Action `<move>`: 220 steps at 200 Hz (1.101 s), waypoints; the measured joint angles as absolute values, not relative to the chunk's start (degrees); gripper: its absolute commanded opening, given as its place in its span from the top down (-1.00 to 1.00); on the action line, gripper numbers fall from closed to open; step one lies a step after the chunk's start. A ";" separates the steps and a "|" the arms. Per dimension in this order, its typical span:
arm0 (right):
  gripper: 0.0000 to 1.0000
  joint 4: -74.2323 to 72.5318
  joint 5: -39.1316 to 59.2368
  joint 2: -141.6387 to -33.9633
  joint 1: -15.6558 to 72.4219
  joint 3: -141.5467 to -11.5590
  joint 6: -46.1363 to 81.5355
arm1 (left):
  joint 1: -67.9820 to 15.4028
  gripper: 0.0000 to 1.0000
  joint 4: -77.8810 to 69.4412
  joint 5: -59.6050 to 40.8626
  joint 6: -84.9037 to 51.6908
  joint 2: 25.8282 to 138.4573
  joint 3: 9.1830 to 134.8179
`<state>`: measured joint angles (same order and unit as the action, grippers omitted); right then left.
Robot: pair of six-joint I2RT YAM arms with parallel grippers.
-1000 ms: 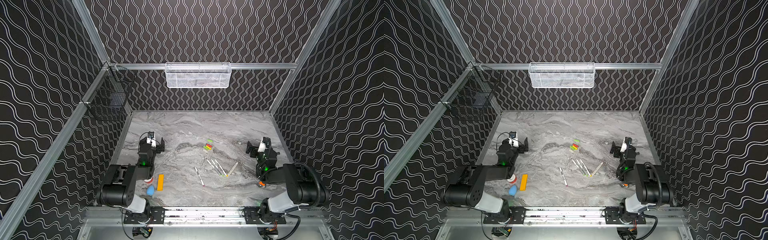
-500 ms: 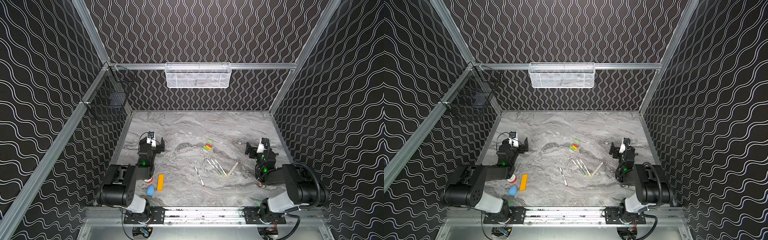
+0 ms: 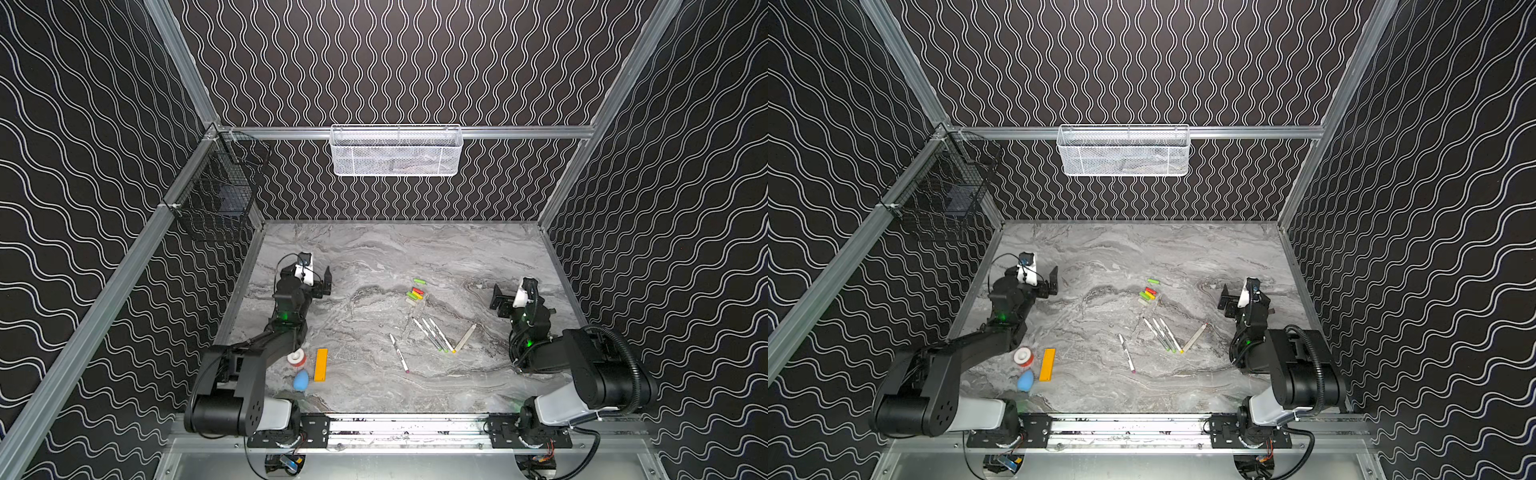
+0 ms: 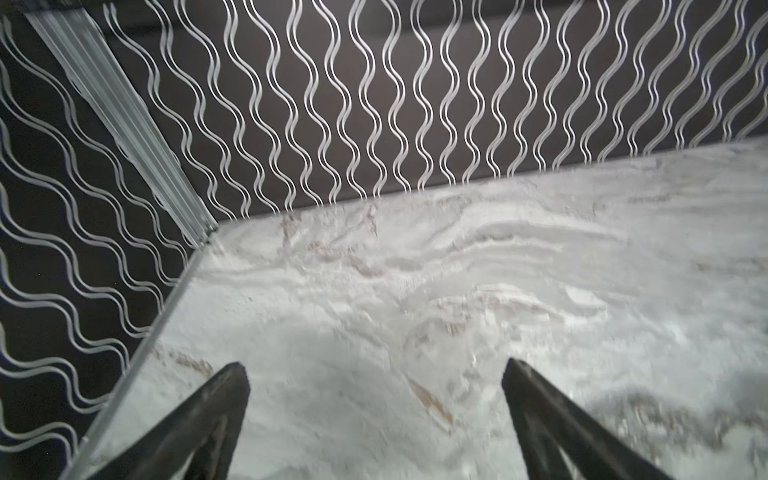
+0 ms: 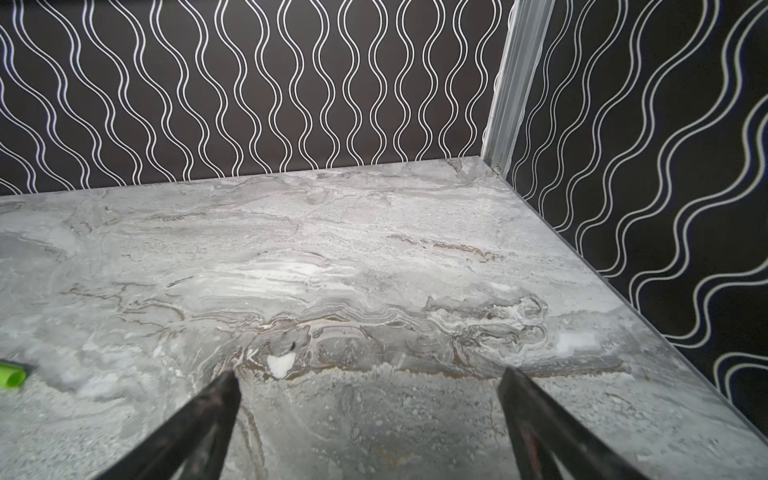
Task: Insert the pens into the pen caps
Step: 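Raise both grippers and move them toward the pens and caps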
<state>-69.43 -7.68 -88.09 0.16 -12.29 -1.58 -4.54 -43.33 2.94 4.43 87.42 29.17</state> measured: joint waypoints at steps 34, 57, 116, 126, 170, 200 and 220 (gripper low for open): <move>-0.99 -69.41 -7.90 -88.23 0.25 -12.56 -1.93 | -9.37 -0.98 -28.60 11.60 0.67 85.38 35.68; -0.98 -69.25 -7.84 -88.25 0.21 -13.23 -1.91 | -13.02 -0.98 -16.01 19.66 -4.14 84.62 42.76; -0.99 -68.82 -7.57 -88.25 -0.05 -13.45 -1.85 | -19.07 -0.98 17.69 27.62 -17.58 83.50 58.00; -0.98 -68.82 -7.57 -88.25 -0.05 -13.45 -1.85 | -20.21 -0.98 22.04 27.51 -19.00 82.78 59.00; -0.99 -68.84 -7.57 -88.25 -0.05 -13.45 -1.87 | -24.51 -0.97 32.45 22.65 -23.99 76.82 56.34; -0.98 -68.84 -7.57 -88.25 -0.05 -13.45 -1.87 | -26.96 -0.97 34.22 19.86 -25.85 73.89 51.83; -0.99 -68.84 -7.57 -88.25 -0.05 -13.45 -1.87 | -29.41 -0.98 34.22 18.41 -26.68 74.67 51.40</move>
<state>-68.84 -7.57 -88.25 -0.05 -13.45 -1.87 -29.41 34.22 18.41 -26.68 74.67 51.40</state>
